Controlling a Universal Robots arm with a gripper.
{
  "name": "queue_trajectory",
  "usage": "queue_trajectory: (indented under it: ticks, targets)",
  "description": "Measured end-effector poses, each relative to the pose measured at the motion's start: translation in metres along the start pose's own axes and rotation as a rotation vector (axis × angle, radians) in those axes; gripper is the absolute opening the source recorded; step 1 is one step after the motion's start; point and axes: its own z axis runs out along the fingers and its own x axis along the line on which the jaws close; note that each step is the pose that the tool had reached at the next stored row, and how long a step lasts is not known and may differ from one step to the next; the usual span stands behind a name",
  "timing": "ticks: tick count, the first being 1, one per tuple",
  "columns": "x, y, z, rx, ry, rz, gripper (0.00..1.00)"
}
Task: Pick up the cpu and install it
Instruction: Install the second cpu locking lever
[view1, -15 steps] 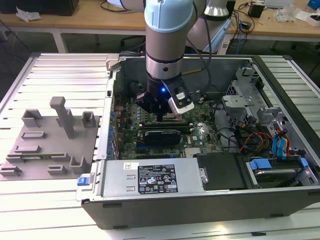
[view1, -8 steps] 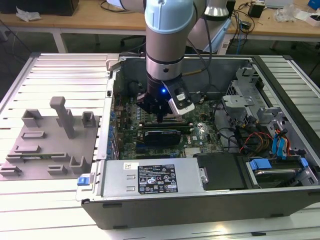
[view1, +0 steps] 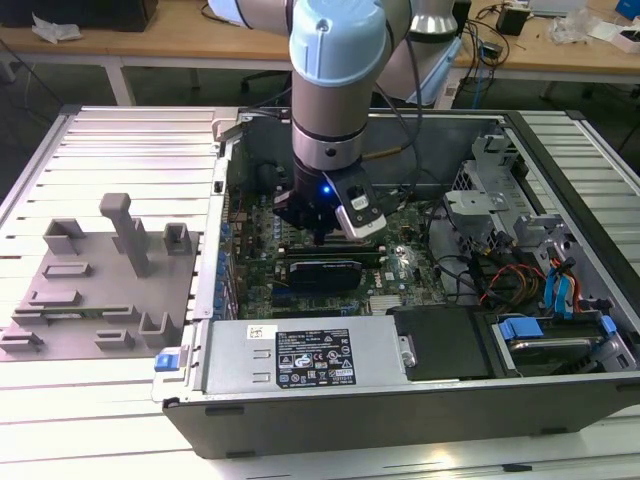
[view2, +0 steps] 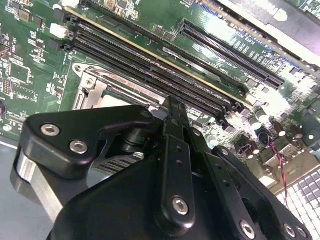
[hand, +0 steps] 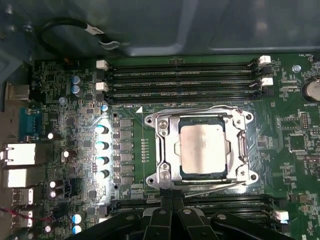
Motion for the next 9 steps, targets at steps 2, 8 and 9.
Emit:
queue_trajectory:
  ticks: [2,8,9]
  targets:
    - [0.0017,-0.0003,0.0021,-0.0057,0.0002,0.0,0.11]
    - [0.0075,-0.0011,0.007,-0.0378,0.001,0.001,0.11]
    - [0.0084,-0.0013,0.0079,-0.0455,0.0012,0.001,0.11]
